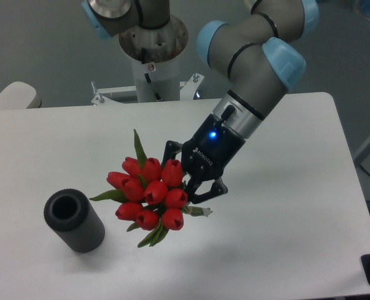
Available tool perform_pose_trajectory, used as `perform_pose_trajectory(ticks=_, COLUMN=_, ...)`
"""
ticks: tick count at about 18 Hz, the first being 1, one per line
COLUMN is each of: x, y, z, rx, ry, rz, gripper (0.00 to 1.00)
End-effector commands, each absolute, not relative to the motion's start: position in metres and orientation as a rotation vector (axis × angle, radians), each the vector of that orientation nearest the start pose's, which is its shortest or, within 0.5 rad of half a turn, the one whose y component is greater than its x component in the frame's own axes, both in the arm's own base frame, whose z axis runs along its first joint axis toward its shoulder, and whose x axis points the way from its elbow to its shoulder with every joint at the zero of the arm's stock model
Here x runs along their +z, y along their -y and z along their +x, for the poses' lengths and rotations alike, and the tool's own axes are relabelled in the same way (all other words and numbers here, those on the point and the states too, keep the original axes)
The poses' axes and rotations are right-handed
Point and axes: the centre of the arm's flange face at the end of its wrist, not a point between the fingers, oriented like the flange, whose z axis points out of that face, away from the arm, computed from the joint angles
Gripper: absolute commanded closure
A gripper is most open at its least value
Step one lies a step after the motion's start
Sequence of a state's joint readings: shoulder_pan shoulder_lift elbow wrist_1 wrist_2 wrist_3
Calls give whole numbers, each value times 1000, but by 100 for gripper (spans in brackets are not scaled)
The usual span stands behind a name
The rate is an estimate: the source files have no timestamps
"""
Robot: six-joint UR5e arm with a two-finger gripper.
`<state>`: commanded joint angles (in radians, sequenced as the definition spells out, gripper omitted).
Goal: Insert the flowers into the vase
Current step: 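Carry the red tulip bunch with the gripper toward the grey vase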
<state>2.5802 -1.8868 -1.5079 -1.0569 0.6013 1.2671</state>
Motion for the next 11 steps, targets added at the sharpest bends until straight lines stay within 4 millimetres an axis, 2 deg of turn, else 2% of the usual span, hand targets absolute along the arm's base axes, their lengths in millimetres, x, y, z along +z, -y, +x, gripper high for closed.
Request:
perform_pose_trajectory(ticks=6, x=448, y=-518, z=-404, rx=-256, ry=-367, rz=-2115, gripper=66)
perform_pose_trajectory(ticks=11, x=454, y=-523, z=-396, rx=-364, ry=-268, rz=-2059, gripper=67)
